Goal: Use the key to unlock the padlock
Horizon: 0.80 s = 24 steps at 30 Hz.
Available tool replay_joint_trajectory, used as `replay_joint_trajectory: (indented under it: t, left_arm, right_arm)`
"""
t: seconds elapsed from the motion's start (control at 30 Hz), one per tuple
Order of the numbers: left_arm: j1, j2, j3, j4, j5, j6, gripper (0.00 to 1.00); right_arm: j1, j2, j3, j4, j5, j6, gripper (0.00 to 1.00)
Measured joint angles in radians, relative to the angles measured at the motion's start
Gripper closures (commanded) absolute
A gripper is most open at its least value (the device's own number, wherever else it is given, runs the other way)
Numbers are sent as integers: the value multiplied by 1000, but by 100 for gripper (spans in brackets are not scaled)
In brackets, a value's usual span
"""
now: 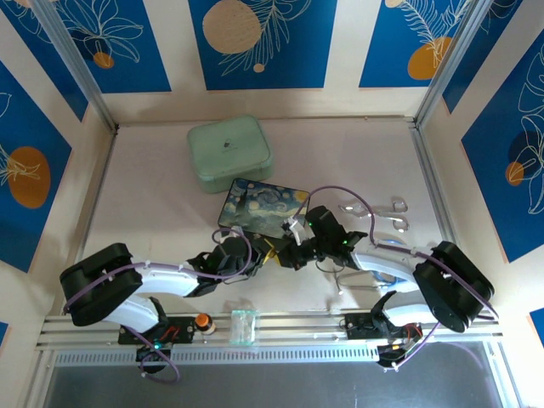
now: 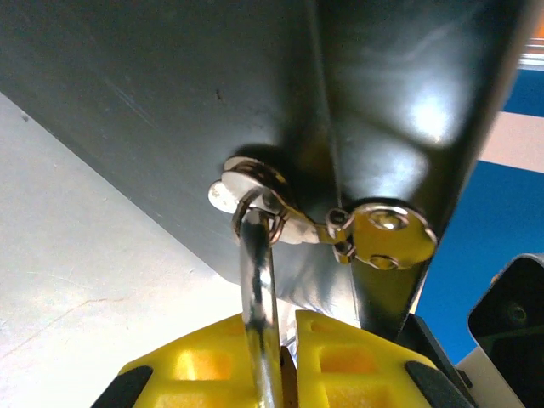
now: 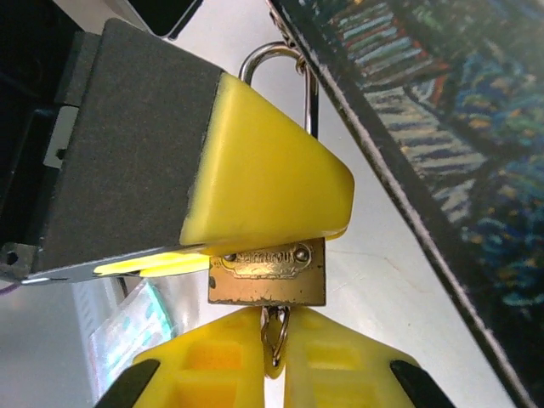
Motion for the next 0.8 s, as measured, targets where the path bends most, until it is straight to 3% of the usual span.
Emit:
replay_joint_trajectory:
  t: [0.33, 0.63, 0.8]
  left_arm:
    - [0, -15, -13, -31, -13, 12, 100]
    - [0, -36, -26, -129, -18, 97, 100]
    - [21, 0, -14, -136, -5, 193, 100]
  right_arm:
    - [-34, -26, -13, -31, 18, 62, 65]
    - [-45, -58, -39, -45, 113, 99, 65]
    - [-12, -68, -41, -55, 232, 149, 65]
